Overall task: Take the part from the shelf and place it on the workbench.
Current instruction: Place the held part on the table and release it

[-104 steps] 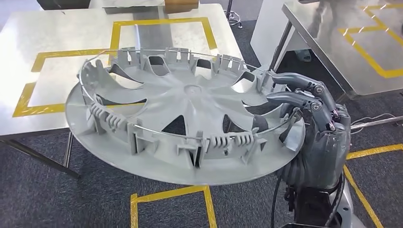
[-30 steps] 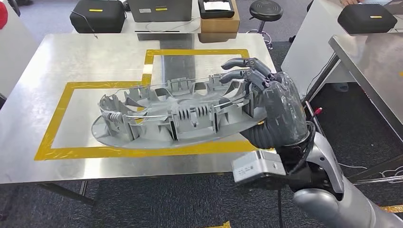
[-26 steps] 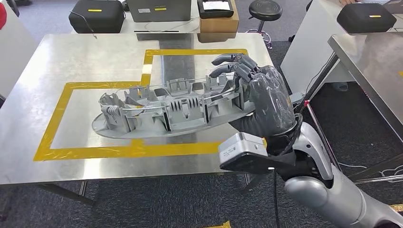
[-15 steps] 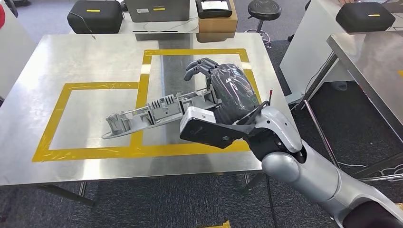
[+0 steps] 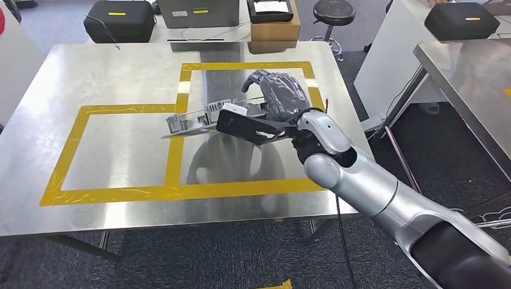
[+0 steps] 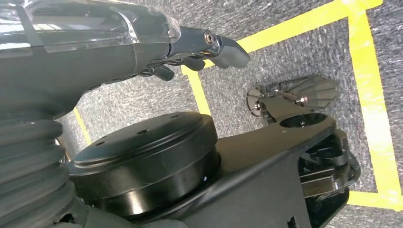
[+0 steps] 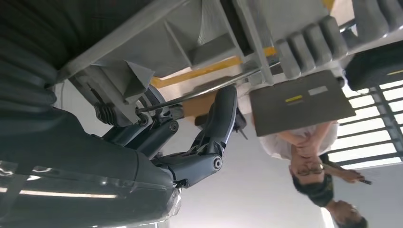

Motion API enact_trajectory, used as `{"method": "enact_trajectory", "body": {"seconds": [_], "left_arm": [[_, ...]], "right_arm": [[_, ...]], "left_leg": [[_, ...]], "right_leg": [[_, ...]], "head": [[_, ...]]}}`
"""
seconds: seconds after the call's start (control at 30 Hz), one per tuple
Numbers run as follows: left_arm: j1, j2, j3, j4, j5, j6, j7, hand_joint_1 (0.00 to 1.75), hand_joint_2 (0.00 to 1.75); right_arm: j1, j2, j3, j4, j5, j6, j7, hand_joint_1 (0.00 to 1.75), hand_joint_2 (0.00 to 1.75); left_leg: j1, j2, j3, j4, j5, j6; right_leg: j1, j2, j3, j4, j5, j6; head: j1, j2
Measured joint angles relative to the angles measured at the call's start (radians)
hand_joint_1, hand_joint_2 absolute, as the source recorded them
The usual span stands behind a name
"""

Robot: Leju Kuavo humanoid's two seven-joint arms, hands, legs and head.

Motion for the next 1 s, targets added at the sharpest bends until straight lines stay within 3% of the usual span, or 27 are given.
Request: {"method": "enact_trajectory", "body": {"seconds": [0.37,1.0], "left_arm": [[-0.006,0.011,-0.001,0.0,-0.005,-0.004,0.004,0.0,1.75],[-0.005,0.017,-0.009,0.0,-0.027,-0.022,-0.023,0.0,1.75]], "right_arm": [[-0.056,0.035,0.001,0.207,0.031,-0.023,0.021,1.75,1.75],[-0.068,0.039,0.001,0.292,0.036,-0.014,0.035,1.75,1.75]], "left_leg": [[0.002,-0.012,0.0,0.0,0.001,-0.001],[0.002,-0.019,0.0,0.0,0.003,-0.004]], "right_leg": [[0.0,-0.004,0.001,0.0,0.0,0.0],[0.0,-0.007,0.002,0.0,0.0,0.0]], "head": [[0.0,0.0],[0.001,0.0]]}}
